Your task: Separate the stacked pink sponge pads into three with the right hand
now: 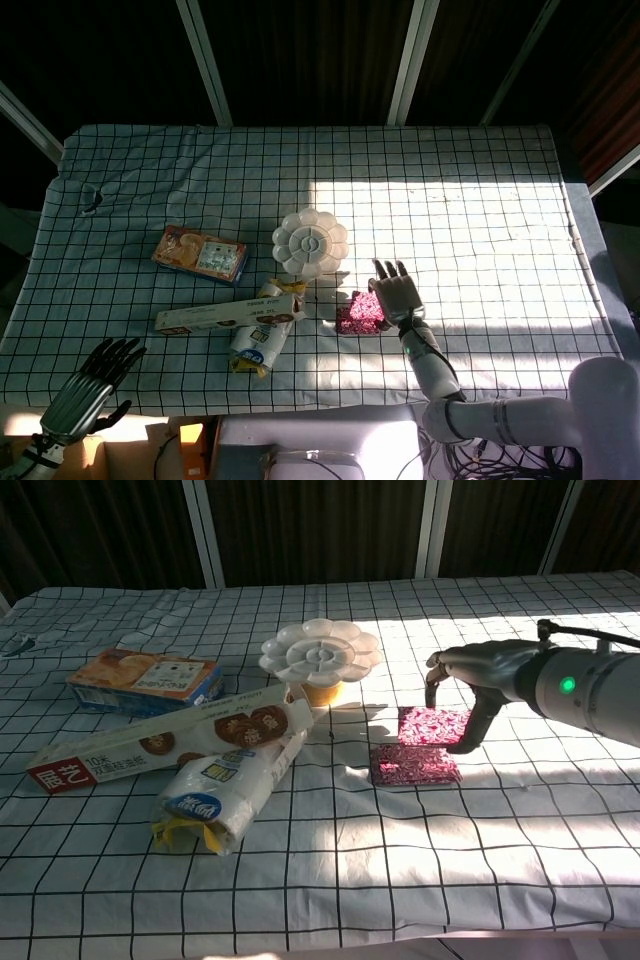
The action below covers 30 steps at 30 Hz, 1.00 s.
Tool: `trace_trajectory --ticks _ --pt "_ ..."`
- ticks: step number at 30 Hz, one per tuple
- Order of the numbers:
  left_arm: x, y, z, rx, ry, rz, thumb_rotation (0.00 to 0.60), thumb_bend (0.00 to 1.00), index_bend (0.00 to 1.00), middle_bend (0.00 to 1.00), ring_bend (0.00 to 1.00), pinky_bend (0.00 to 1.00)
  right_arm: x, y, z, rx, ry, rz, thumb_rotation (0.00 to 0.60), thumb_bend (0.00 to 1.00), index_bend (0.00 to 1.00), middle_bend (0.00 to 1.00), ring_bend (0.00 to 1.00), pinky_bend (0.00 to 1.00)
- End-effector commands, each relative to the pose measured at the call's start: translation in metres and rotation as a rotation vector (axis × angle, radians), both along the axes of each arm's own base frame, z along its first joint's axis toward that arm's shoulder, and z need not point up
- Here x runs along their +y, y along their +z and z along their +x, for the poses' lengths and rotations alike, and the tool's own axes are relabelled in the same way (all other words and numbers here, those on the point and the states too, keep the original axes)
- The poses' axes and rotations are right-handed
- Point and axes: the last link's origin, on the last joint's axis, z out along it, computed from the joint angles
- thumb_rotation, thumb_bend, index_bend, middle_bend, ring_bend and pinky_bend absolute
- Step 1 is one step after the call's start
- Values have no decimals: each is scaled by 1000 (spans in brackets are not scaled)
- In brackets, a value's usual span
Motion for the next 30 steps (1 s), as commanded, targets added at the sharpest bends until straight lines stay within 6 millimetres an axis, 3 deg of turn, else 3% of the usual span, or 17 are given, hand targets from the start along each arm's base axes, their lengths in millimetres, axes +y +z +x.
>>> trace_trajectory --ticks 1,11,16,18,24,30 --pt "0 -1 0 2 0 -1 600 337 0 0 0 0 -5 6 -10 8 -22 -22 600 156 493 0 0 0" --pt "2 -2 2 9 3 0 600 337 0 0 0 0 -25 6 -57 37 -127 -29 600 156 459 0 0 0" --pt "2 -3 3 8 4 6 600 337 0 0 0 0 -24 12 -62 54 -116 2 600 156 97 0 0 0" --pt "2 -3 3 10 2 7 600 338 0 0 0 0 -22 17 -63 48 -110 8 600 156 17 0 0 0" --pt "2 -5 3 12 3 0 600 337 0 0 0 0 -12 33 -56 30 -77 13 600 156 0 0 0 0" --pt "3 -6 3 19 8 0 600 337 0 0 0 0 10 35 -33 -95 -17 85 600 156 45 0 0 0"
